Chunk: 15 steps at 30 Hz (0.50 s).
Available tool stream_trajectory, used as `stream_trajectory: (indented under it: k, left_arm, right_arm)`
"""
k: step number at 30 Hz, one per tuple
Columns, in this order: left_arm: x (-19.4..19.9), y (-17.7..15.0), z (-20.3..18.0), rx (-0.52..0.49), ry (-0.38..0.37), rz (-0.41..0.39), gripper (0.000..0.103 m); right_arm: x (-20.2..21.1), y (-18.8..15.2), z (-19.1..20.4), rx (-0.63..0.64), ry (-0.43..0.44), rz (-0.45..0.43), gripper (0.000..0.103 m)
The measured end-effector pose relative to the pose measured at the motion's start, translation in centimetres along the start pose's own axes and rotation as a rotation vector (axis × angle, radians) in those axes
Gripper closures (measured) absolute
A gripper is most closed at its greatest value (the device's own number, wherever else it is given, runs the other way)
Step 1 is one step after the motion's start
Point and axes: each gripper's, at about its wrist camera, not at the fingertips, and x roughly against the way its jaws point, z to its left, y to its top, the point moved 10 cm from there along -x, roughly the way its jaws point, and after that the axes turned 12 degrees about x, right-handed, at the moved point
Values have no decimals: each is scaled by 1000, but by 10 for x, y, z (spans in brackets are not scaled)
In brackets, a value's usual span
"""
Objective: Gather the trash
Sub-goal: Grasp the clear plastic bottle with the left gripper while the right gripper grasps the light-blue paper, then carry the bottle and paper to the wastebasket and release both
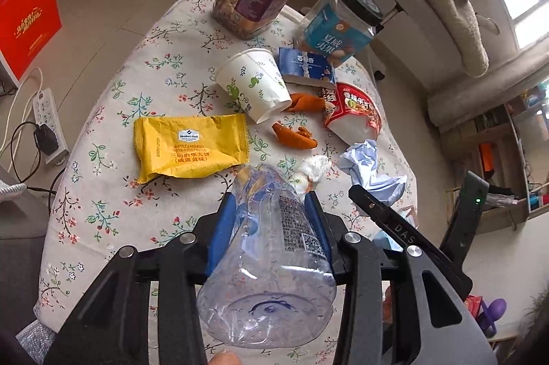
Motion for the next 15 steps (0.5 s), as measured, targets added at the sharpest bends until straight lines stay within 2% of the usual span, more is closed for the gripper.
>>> stream_trajectory:
  k: [7,15]
  left_arm:
    - [18,9,-26,-78,-48,-102,61]
    - [28,11,-58,-185,-43,-215,61]
  right_arm:
    - [50,27,-2,-51,79,-161,47]
    - [94,36,-11,5,5,-290,47]
